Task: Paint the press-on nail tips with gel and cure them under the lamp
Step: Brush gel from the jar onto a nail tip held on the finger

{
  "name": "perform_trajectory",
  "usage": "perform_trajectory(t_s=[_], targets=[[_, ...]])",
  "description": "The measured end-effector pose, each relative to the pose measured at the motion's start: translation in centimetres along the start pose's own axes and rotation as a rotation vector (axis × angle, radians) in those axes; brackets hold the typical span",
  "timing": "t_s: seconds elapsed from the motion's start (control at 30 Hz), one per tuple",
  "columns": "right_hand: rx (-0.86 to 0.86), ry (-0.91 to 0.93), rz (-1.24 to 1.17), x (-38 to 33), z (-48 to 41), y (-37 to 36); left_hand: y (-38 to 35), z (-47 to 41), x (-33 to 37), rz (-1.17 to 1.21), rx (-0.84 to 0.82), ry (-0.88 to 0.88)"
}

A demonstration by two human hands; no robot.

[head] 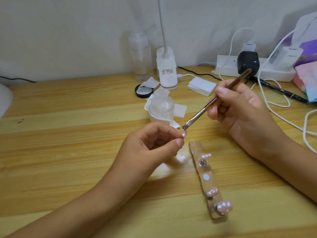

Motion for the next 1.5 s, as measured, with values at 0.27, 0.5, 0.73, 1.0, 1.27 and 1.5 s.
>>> perform_trajectory(t_s=[0.27,0.5,0.73,1.0,1.27,1.5], targets=[[0.065,-0.026,0.012,0.02,-0.07,0.00,0.02,-0.06,0.03,0.024,0.016,0.018],[0.069,-0.022,0.063,0.28,-0.23,0.08,0.11,-0.09,-0.06,0.034,0.011,0.014],[-0.096,0.001,-0.048,-0.05,0.03,-0.21,0.06,-0.15,-0.05,0.015,0.015,-0.003],[-0.126,-0.001,-0.024,0.26,-0.04,-0.19,0.11,-0.18,-0.08,0.000,0.021,-0.012],[-0.049,0.055,-0.028,-0.01,-0.21,0.34,0.13,-0.13,-0.19,0.020,0.026,-0.003],[-0.028,0.065,0.012,0.20,-0.28,0.42,0.18,-0.13,-0.30,0.026,0.026,0.015]])
Point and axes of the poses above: each hand's wrist, its own z-axis away from the middle knuckle, its own y-axis out of the back of the hand, x = y × z, the point moved 3 cm from there along -z, towards the middle knuckle, and after that the axes turned 13 degrees about x, right-handed, at the moved point
